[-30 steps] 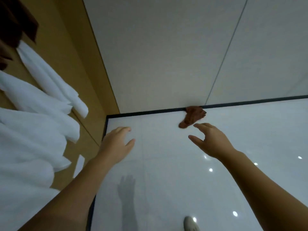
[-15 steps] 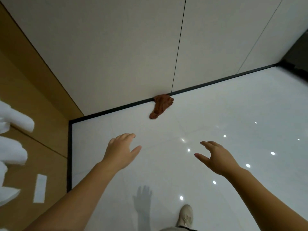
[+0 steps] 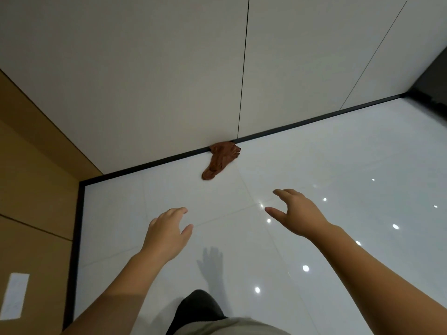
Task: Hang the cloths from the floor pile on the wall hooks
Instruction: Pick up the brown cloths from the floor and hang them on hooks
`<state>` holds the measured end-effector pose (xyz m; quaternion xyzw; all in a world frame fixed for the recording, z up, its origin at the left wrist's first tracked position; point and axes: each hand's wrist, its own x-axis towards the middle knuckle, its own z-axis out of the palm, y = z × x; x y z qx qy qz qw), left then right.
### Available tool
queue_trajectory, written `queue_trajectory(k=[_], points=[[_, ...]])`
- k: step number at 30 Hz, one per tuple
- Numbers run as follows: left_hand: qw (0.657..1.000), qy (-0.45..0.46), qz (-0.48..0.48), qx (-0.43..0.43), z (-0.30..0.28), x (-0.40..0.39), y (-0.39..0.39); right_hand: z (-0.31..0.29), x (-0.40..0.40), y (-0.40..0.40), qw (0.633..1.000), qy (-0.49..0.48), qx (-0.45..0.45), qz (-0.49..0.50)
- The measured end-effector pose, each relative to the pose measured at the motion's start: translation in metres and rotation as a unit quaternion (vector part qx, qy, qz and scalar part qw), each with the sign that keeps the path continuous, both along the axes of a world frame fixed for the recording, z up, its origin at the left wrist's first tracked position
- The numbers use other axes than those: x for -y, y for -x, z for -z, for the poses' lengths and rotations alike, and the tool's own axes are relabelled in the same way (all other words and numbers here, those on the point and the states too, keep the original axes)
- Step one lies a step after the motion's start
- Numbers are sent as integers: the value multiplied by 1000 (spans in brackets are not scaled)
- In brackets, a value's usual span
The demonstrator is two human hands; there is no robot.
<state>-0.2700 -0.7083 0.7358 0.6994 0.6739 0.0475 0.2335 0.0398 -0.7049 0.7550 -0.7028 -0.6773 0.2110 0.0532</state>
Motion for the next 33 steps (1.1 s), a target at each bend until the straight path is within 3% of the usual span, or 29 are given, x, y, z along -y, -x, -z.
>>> queue_trajectory(k=[7,16,24,33], points=[[1000,18,10,6,22,-92,-26,12,-91,-30,1000,-3,-3,14],[998,55,35,18,37,-296,-60,28,-234,-62,997,51,13,57],[997,11,70,31,32,-449,-103,45,-341,-104,992,91,13,81],[993,96,-37,49,85,-556,-188,81,-524,-197,991,136,13,-10]])
